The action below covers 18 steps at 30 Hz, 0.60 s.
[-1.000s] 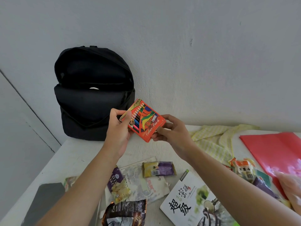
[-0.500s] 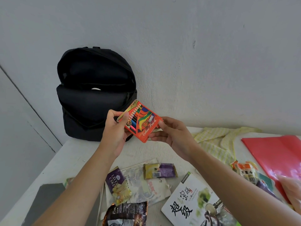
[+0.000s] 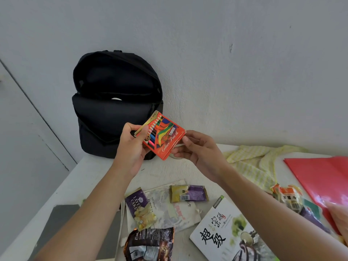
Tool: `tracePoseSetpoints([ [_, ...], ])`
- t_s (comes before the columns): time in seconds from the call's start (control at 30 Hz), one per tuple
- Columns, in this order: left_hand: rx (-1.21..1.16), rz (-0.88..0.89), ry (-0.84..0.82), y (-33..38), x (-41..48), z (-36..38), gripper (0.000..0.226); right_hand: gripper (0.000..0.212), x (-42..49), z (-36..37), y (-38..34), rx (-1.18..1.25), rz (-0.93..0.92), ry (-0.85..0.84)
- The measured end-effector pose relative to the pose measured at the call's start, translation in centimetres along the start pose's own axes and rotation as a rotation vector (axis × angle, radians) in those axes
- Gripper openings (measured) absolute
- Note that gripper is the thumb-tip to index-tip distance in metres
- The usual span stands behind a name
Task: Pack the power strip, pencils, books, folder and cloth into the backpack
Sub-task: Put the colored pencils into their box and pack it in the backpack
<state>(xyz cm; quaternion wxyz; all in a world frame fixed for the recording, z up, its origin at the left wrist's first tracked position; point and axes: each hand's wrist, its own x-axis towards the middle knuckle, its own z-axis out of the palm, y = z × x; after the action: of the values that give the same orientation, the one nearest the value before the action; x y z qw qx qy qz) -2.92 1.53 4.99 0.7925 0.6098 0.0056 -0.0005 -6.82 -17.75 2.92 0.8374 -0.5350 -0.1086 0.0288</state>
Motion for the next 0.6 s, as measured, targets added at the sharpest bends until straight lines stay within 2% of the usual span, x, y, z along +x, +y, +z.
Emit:
tracePoseSetpoints([
  [0.3,0.118,0.14,0.026,1.1,-0.2,-1.2,0.015,0.028,0.9,1.0,-0.3,-0.245,0.002,0.057],
  [0.6,0.106,0.183,0.012,2.5,1.2,-2.8,0.024,0.022,2.6,3.1,-0.7,-0.316,-0.034,0.049],
])
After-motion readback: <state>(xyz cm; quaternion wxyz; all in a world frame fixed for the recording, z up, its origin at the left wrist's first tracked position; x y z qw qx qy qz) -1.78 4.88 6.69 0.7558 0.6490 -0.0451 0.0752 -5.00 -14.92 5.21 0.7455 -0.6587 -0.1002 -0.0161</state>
